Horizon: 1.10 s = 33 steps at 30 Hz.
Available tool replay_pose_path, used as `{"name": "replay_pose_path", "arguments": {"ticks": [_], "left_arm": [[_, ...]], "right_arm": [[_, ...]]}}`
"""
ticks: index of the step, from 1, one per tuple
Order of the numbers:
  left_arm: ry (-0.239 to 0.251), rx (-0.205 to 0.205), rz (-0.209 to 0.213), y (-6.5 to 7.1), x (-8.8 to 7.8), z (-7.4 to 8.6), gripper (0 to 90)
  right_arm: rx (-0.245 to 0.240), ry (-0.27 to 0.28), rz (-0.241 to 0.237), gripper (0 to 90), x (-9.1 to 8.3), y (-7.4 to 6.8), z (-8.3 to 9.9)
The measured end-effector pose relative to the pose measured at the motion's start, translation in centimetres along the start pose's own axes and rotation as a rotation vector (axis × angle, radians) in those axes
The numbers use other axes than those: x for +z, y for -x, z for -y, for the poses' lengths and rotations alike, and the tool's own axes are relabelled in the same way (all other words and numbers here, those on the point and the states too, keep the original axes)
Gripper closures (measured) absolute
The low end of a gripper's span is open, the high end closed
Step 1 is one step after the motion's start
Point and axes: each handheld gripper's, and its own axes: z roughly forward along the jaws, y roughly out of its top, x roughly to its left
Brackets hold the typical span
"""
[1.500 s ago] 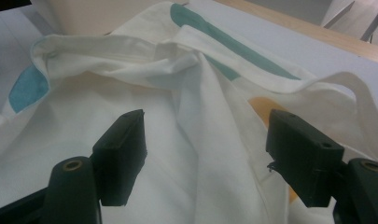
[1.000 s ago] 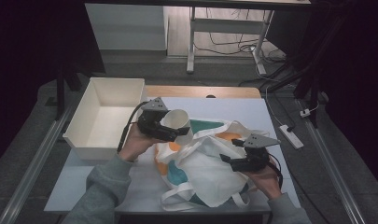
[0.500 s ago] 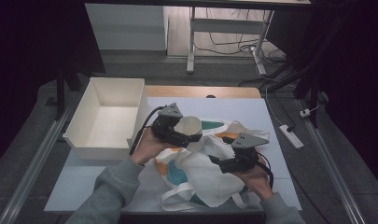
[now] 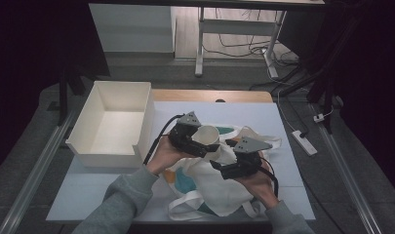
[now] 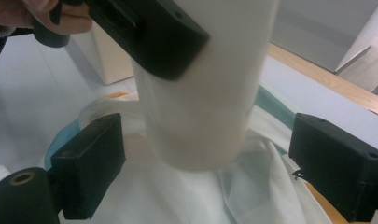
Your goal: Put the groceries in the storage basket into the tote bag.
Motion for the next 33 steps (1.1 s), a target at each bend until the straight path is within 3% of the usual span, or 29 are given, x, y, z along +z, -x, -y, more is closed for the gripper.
{"name": "replay_pose_path", "arguments": {"ticks": [11,20,33], "left_arm": [[0.003,-0.004,0.021,0.5,1.4,-0.1,19.6],[0.0,0.002,0.035,0.8,1.7,-0.1,19.5],[-0.006,-0.002,0.047,0.7,2.0,0.1,18.6]], "right_arm": [[-0.022,0.001,0.043,10.1,0.9,-0.5,-0.4],[-0.049,0.027,0.082,20.5,0.9,-0.9,-0.4],[-0.034,0.016,0.079,21.8,1.0,-0.8,-0.2]]}}
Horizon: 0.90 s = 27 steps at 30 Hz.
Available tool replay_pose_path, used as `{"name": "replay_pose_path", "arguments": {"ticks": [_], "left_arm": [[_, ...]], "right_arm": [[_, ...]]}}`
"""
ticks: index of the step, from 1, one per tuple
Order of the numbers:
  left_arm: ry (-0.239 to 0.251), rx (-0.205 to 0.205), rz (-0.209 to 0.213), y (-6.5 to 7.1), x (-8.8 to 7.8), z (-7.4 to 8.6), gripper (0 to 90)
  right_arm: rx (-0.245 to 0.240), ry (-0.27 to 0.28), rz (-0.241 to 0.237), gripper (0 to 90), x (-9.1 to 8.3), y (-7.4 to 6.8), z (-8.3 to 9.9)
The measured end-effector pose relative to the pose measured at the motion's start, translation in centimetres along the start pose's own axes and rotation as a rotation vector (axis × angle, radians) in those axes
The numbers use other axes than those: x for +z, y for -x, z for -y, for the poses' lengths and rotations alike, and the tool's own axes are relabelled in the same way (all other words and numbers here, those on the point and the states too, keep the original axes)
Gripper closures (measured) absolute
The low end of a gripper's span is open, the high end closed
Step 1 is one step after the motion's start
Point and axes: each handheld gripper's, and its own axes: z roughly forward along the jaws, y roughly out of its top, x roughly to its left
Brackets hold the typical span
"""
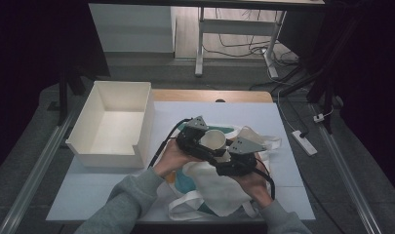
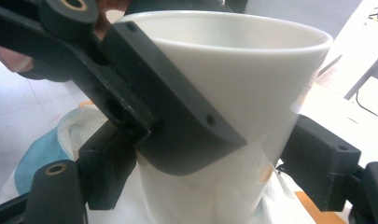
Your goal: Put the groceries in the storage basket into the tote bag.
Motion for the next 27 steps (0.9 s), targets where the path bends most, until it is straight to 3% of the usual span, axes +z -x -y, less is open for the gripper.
{"name": "replay_pose_path", "arguments": {"ticks": [6,16,21,27], "left_arm": [[0.034,0.001,-0.006,0.3,-0.5,-0.1,11.7],[0.091,-0.009,0.004,0.1,-2.9,-0.4,10.6],[0.1,-0.019,-0.029,-0.6,-4.4,-0.2,10.6],[0.073,-0.01,-0.133,-1.8,-5.8,0.3,11.1]], "right_arm": [[-0.008,-0.006,-0.003,21.9,0.0,-0.1,0.1],[0.001,-0.023,-0.005,21.9,-0.1,0.2,1.1],[0.014,-0.042,0.004,21.9,-0.4,0.6,1.9],[0.026,-0.071,0.009,21.9,-0.4,1.0,3.0]]}}
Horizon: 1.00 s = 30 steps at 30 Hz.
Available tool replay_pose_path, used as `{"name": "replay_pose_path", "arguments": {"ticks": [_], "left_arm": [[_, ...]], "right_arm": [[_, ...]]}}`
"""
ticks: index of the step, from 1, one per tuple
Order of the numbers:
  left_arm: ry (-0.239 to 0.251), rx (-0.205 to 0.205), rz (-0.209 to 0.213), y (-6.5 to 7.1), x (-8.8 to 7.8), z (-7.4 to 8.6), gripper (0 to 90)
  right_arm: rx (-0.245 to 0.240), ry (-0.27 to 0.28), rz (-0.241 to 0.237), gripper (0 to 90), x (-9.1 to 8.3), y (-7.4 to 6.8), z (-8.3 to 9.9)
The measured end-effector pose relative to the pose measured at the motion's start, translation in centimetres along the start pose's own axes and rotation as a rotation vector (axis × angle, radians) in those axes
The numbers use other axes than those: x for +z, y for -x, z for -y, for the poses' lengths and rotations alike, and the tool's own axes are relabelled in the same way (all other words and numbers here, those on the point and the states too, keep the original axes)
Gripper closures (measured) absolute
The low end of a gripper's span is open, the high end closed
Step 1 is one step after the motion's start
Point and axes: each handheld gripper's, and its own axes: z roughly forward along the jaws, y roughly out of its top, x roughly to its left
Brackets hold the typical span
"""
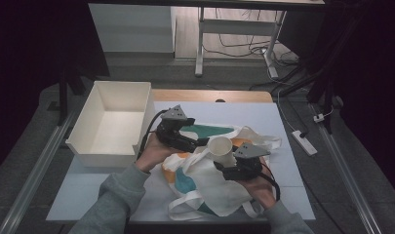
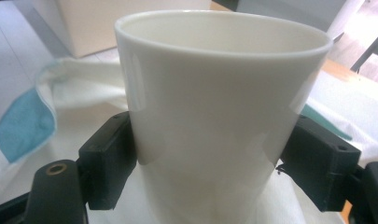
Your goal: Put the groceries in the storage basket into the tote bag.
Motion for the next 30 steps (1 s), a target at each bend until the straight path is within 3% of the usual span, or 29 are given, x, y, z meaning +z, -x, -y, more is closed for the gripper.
{"name": "replay_pose_path", "arguments": {"ticks": [5,14,22,30], "left_arm": [[-0.004,-0.031,-0.023,-1.3,-0.9,0.4,11.8],[-0.008,-0.053,-0.049,-2.8,-2.3,0.7,12.5],[0.01,-0.071,-0.064,-3.6,-3.5,0.8,12.6],[0.003,-0.07,-0.064,-3.7,-3.5,0.9,12.7]], "right_arm": [[0.015,-0.031,-0.003,21.9,0.5,0.2,0.9],[0.009,-0.061,-0.009,21.9,1.5,0.1,1.5],[0.028,-0.062,0.006,21.9,2.1,0.2,1.9],[0.01,-0.099,-0.003,21.9,2.9,-0.1,2.4]]}}
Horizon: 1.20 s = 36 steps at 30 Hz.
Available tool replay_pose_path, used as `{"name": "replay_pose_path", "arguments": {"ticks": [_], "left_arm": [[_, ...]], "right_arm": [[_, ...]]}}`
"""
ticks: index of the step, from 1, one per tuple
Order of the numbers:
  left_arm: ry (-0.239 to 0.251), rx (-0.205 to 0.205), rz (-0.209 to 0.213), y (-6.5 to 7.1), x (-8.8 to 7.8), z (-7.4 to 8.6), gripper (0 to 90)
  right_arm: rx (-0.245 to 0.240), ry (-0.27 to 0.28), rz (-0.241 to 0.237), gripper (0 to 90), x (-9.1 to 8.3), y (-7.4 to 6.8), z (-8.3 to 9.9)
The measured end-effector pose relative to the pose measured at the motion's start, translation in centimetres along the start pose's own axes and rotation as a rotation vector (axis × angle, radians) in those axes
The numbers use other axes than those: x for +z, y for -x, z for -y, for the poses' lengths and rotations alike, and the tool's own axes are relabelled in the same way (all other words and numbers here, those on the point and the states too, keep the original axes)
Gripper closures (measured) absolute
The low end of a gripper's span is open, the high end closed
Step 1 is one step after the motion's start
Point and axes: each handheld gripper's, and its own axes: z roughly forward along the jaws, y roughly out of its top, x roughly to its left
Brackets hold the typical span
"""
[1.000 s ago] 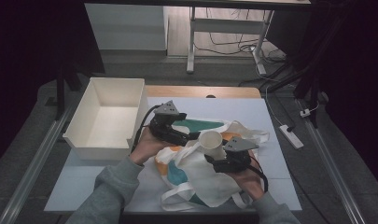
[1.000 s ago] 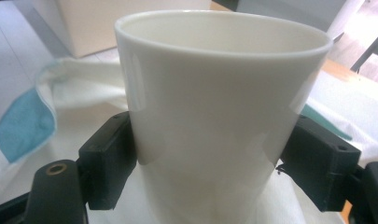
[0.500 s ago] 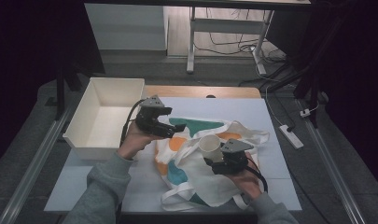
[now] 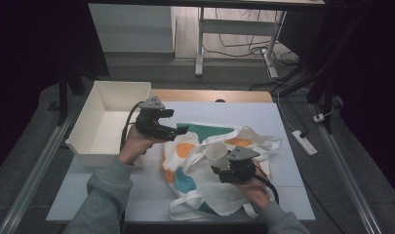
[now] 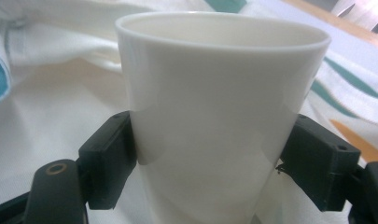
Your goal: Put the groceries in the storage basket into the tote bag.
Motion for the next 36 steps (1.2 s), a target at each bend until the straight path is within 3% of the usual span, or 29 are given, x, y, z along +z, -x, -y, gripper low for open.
{"name": "replay_pose_path", "arguments": {"ticks": [4,8,12,17,27,32,36], "left_arm": [[-0.002,0.0,-0.004,0.0,-0.1,0.0,12.7],[0.001,-0.005,-0.008,-0.3,-0.2,0.1,12.6],[0.0,-0.011,-0.012,-0.4,-0.2,0.2,12.6],[-0.005,-0.006,-0.012,-0.4,0.0,0.2,12.5],[-0.01,-0.009,-0.01,-0.4,0.2,0.2,12.4],[-0.003,-0.007,-0.01,-0.3,0.0,0.2,12.4],[-0.005,-0.003,-0.01,-0.3,0.1,0.2,12.4]], "right_arm": [[0.008,-0.033,-0.008,21.6,-0.2,0.2,-0.1],[0.022,-0.107,-0.007,20.8,-0.7,0.6,0.1],[0.024,-0.113,-0.007,21.0,-0.9,0.7,0.5],[-0.023,-0.137,0.022,22.5,0.0,0.2,0.8],[-0.022,-0.144,0.019,22.7,0.5,0.0,0.7],[0.001,-0.13,0.015,12.5,-0.1,0.2,0.5],[0.019,-0.101,0.001,9.6,-1.0,0.5,0.4]]}}
